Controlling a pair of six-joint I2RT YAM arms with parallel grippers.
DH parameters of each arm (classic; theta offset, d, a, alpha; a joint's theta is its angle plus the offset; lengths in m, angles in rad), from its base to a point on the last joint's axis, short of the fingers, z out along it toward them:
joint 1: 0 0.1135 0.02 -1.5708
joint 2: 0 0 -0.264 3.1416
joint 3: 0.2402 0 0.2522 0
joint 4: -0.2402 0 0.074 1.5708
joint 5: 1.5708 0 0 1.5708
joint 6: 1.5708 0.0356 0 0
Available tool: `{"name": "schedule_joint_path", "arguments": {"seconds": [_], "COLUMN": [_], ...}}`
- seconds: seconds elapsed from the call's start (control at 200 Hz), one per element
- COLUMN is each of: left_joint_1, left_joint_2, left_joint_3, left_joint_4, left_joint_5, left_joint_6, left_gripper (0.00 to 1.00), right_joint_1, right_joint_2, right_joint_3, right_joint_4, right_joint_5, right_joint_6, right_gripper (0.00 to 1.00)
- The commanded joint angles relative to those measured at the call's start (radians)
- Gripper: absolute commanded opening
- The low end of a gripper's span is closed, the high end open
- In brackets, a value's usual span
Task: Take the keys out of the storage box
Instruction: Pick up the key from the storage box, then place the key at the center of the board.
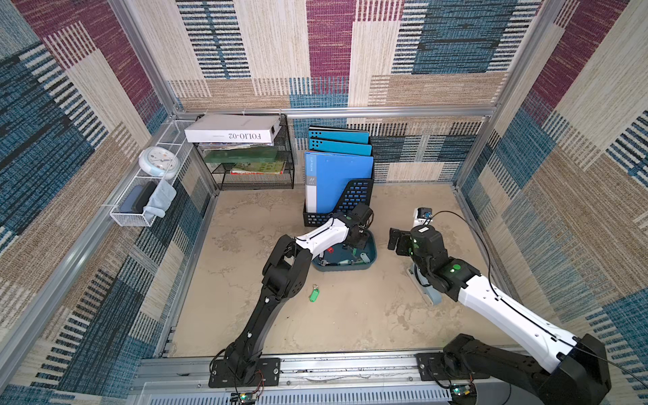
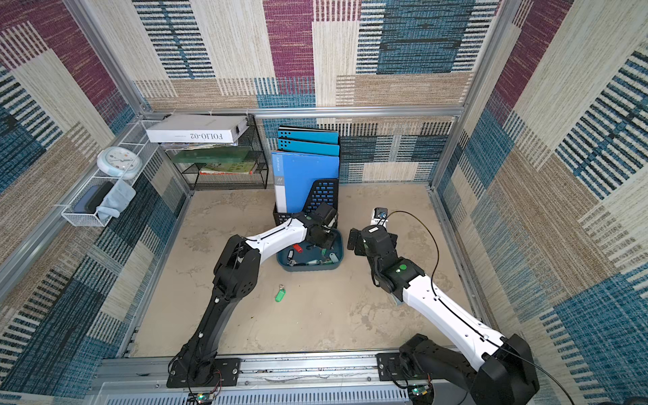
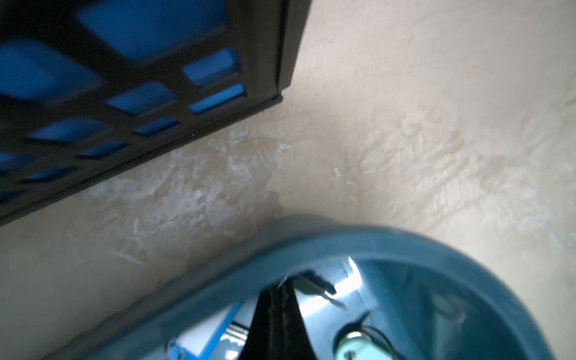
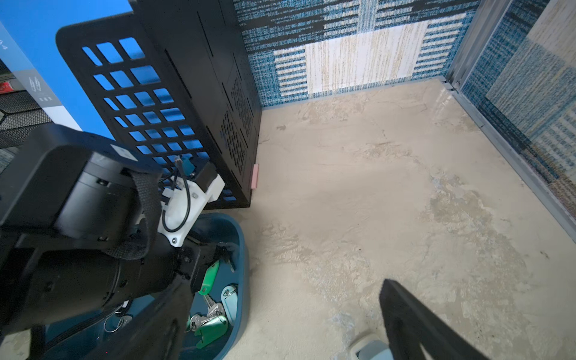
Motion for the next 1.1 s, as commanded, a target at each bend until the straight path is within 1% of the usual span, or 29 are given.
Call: {"name": "schedule_joint_path", "arguments": {"seconds": [0.0, 0.105, 0.19, 0.291, 0.386, 0.486, 0.601, 0.676, 0.731, 0.781, 0.837, 0.867, 0.937, 0.967, 1.012, 1.097], "left_joint_1": [-0.001, -0.001, 0.0, -0.001, 0.0, 0.002, 0.017, 0.034, 0.037, 0.036, 0.033, 0.028, 0.002, -0.016, -0.054, -0.112], "left_joint_2": [-0.042, -0.103, -0.165, -0.259, -0.359, -0.483, -0.638, -0.722, -0.77, -0.801, -0.825, -0.838, -0.879, -0.898, -0.928, -0.963], "left_joint_3": [-0.021, -0.067, -0.11, -0.195, -0.297, -0.439, -0.645, -0.759, -0.823, -0.873, -0.922, -0.952, -1.019, -1.047, -1.085, -1.142], "left_joint_4": [-0.018, -0.009, 0.001, 0.038, 0.089, 0.171, 0.341, 0.424, 0.449, 0.454, 0.452, 0.459, 0.45, 0.45, 0.439, 0.434], "left_joint_5": [-0.01, -0.009, 0.004, 0.03, 0.059, 0.138, 0.331, 0.445, 0.476, 0.461, 0.434, 0.419, 0.334, 0.303, 0.221, 0.102], "left_joint_6": [0.004, 0.004, 0.001, 0.002, 0.004, 0.017, 0.032, 0.019, 0.017, -0.007, -0.041, -0.063, -0.121, -0.143, -0.184, -0.273], "left_gripper": [0.01, 0.01, 0.01, 0.01, 0.01, 0.01, 0.01, 0.01, 0.01, 0.01, 0.01, 0.01, 0.01, 0.01, 0.01, 0.01], "right_joint_1": [0.001, 0.001, 0.001, 0.0, -0.001, 0.0, -0.001, -0.001, -0.002, -0.002, -0.002, -0.002, -0.002, -0.002, -0.001, -0.001], "right_joint_2": [-0.005, -0.004, 0.002, 0.016, 0.036, 0.062, 0.086, 0.096, 0.097, 0.096, 0.091, 0.085, 0.054, 0.034, 0.005, -0.045], "right_joint_3": [-0.004, -0.007, -0.018, -0.035, -0.054, -0.075, -0.124, -0.152, -0.169, -0.168, -0.158, -0.149, -0.139, -0.136, -0.133, -0.135], "right_joint_4": [0.027, 0.035, 0.051, 0.095, 0.15, 0.214, 0.331, 0.393, 0.417, 0.407, 0.371, 0.343, 0.294, 0.276, 0.254, 0.242], "right_joint_5": [-0.001, -0.013, -0.048, -0.155, -0.309, -0.501, -0.753, -0.836, -0.871, -0.884, -0.861, -0.828, -0.73, -0.679, -0.6, -0.518], "right_joint_6": [-0.006, -0.01, -0.019, -0.049, -0.074, -0.091, -0.083, -0.059, -0.049, -0.055, -0.061, -0.068, -0.072, -0.07, -0.068, -0.068], "right_gripper": [0.99, 0.99, 0.99, 1.0, 0.95, 0.89, 0.84, 0.8, 0.78, 0.78, 0.78, 0.78, 0.83, 0.83, 0.83, 0.85]}}
